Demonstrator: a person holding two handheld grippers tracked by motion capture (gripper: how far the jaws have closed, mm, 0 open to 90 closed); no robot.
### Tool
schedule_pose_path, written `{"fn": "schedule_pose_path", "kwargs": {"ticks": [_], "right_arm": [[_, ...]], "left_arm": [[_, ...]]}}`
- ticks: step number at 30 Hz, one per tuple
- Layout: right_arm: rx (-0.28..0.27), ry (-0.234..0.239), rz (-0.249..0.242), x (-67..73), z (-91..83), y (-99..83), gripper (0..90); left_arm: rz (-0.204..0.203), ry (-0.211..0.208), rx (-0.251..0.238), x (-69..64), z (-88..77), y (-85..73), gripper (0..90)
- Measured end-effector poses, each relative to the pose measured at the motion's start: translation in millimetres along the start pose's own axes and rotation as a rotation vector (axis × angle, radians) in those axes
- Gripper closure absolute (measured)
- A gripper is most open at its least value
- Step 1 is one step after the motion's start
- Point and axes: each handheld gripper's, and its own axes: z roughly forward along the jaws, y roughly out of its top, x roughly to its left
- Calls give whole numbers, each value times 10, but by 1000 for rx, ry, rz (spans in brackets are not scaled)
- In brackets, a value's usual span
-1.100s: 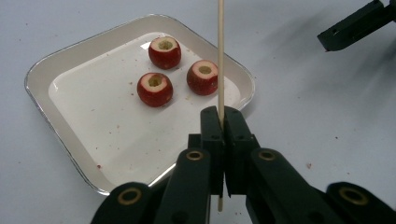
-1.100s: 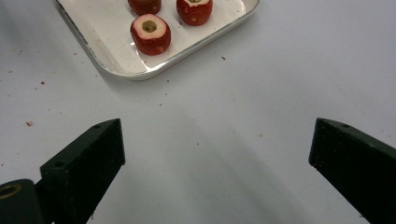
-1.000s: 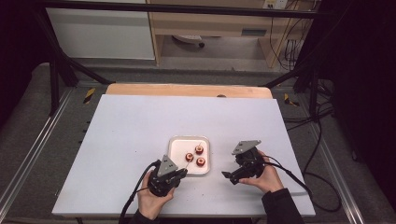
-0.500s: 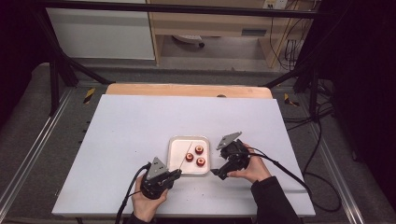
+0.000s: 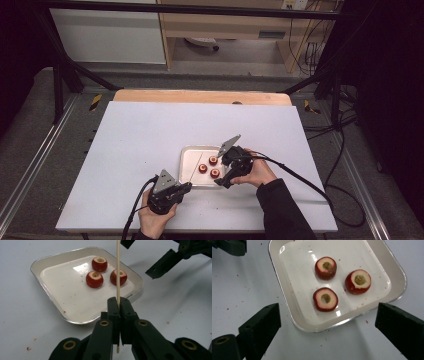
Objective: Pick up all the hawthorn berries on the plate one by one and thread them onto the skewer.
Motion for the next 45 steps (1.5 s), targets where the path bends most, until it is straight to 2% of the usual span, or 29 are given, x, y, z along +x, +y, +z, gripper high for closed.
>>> {"fn": "schedule_pose_path", "kwargs": {"ticks": [1, 6, 7, 9, 13, 24, 31, 36, 37, 39, 40, 41, 42, 45], "right_arm": [[-5, 23, -1, -3, 38, 45, 130], [8, 52, -17, -20, 108, 125, 208], [25, 77, -37, -31, 141, 152, 259], [35, 80, -36, -37, 154, 162, 284], [77, 103, -74, -72, 200, 173, 414], [108, 85, -137, -103, 295, 168, 577], [113, 80, -148, -103, 311, 165, 611], [97, 78, -117, -91, 286, 168, 613], [72, 77, -73, -94, 242, 176, 613], [46, 76, -20, -102, 179, 186, 613], [46, 76, -20, -102, 179, 186, 613], [17, 75, 20, -100, 114, 195, 614], [17, 75, 20, -100, 114, 195, 614], [-48, 62, 115, -101, -8, 188, 614]], "left_arm": [[2, 1, 1, 0, 1, -2, 881], [2, 7, 4, -1, 4, -13, 881], [0, 5, 5, -1, 5, -15, 882], [-3, 5, 6, 5, 13, -17, 882], [0, -2, 12, 4, 34, -21, 881], [2, -6, 17, 5, 44, -34, 881], [0, -5, 15, 15, 38, -41, 882], [-4, -5, 7, 11, 32, -46, 882], [-6, -4, 2, 11, 28, -46, 882], [-10, -2, -5, 15, 14, -47, 882], [-13, -2, -8, 16, 9, -47, 882], [-14, -1, -13, 14, 3, -49, 882], [-18, 0, -17, 13, -1, -51, 882], [-27, 0, -32, 2, -11, -56, 882]]}}
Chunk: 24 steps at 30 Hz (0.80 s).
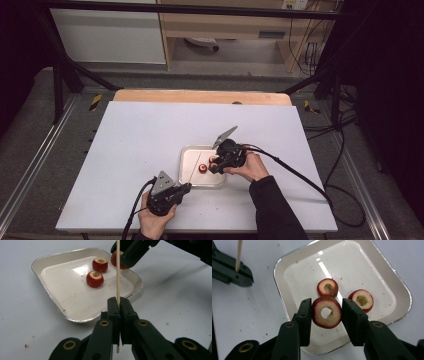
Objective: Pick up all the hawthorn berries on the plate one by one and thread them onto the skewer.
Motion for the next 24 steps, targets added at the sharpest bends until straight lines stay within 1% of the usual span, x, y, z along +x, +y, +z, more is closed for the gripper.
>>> {"fn": "schedule_pose_path", "kwargs": {"ticks": [1, 3, 4, 5, 6, 7, 9, 10, 11, 12, 13, 14, 16, 17, 19, 20, 24], "right_arm": [[0, 0, 0, 0, 0, 0, 614], [-44, -3, 58, -8, -58, -16, 614], [-97, -11, 114, -24, -115, -38, 614], [-129, -11, 147, -27, -140, -50, 615], [-129, -11, 147, -27, -140, -50, 615], [-184, -10, 208, -43, -184, -77, 615], [-231, -3, 246, -55, -210, -103, 615], [-264, 4, 285, -58, -224, -122, 615], [-293, 7, 307, -61, -232, -137, 615], [-320, 6, 326, -62, -238, -152, 615], [-320, 6, 326, -62, -238, -152, 615], [-373, 6, 364, -63, -243, -178, 615], [-436, 15, 398, -64, -240, -200, 616], [-436, 15, 398, -64, -240, -200, 616], [-496, 21, 429, -63, -230, -219, 616], [-535, 18, 452, -61, -215, -232, 616], [-615, 22, 499, -43, -179, -245, 616]], "left_arm": [[-2, 0, -4, -4, -6, 0, 882], [-11, 3, -18, -14, -8, 4, 881], [-14, 4, -24, -18, -10, 5, 881], [-18, 5, -27, -20, -10, 7, 882], [-23, 6, -32, -23, -7, 9, 882], [-29, 9, -36, -26, -4, 11, 882], [-39, 14, -38, -28, 7, 14, 882], [-48, 14, -37, -28, 15, 18, 882], [-52, 14, -38, -30, 22, 20, 882], [-57, 15, -40, -32, 28, 22, 882], [-58, 16, -39, -34, 32, 23, 882], [-59, 16, -37, -37, 38, 24, 882], [-64, 23, -38, -42, 50, 27, 881], [-67, 23, -37, -47, 55, 28, 881], [-70, 28, -38, -59, 65, 29, 882], [-75, 28, -41, -68, 72, 30, 882], [-89, 39, -44, -114, 105, 28, 882]]}}
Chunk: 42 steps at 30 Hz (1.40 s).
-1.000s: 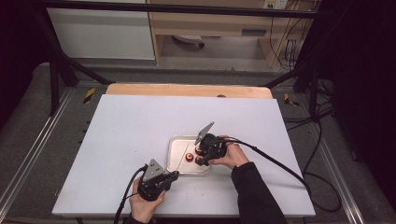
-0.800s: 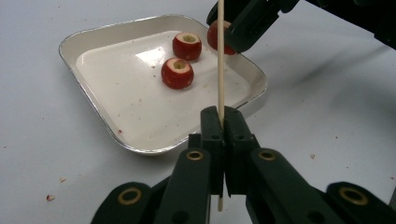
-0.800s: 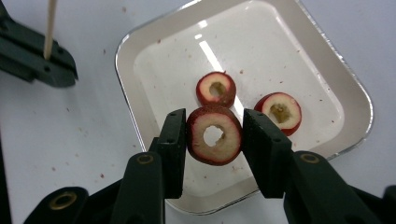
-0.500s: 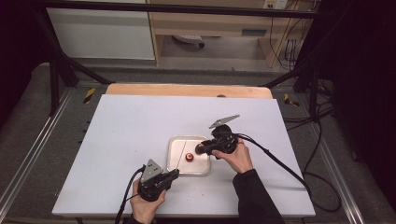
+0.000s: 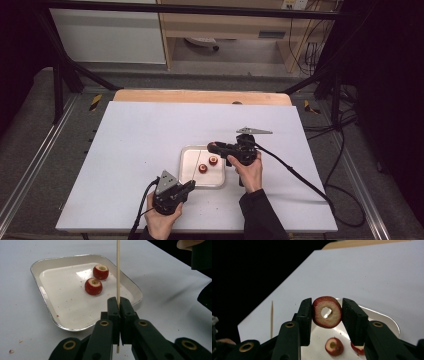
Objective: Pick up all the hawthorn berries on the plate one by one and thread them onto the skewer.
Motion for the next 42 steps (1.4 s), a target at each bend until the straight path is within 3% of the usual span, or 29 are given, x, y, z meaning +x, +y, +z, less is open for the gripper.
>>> {"fn": "schedule_pose_path", "kwargs": {"ticks": [7, 14, 21, 27, 42], "right_arm": [[-76, 3, 25, 21, 26, -29, 616], [-169, 3, 56, 12, 15, -60, 617], [-253, 25, 92, 31, 21, -122, 617], [-260, 36, 104, 46, 55, -165, 617], [-282, 41, 109, 71, 44, -175, 617]], "left_arm": [[-18, 5, 17, -86, 88, -29, 881], [-76, 13, 32, -152, 207, -40, 881], [-91, 27, 35, -192, 293, -25, 881], [-80, 34, 39, -220, 324, 1, 881], [-117, 32, 24, -203, 330, 9, 881]]}}
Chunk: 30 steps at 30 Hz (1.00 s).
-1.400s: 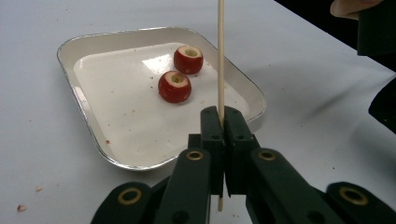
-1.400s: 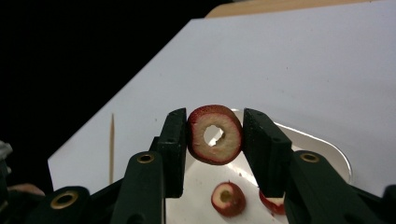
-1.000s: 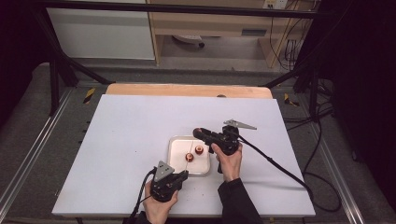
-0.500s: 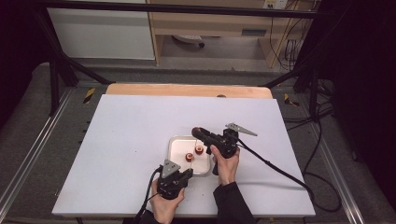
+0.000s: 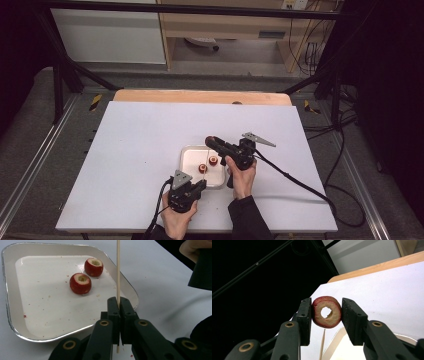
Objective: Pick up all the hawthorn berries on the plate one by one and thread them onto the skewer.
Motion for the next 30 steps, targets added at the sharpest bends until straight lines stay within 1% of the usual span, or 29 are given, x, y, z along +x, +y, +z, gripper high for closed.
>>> {"fn": "schedule_pose_path", "kwargs": {"ticks": [12, 22, 26, 30], "right_arm": [[-5, 7, 12, -3, 14, -16, 617], [1, 11, 8, -5, 20, -32, 618], [7, 9, 1, -8, 24, -45, 618], [19, 14, 3, -11, 30, -57, 618]], "left_arm": [[-1, -5, -2, 2, 9, 2, 881], [-18, -12, -2, 8, 10, 5, 881], [-34, -23, -6, 9, 11, 11, 881], [-42, -17, -3, 16, 18, 13, 881]]}}
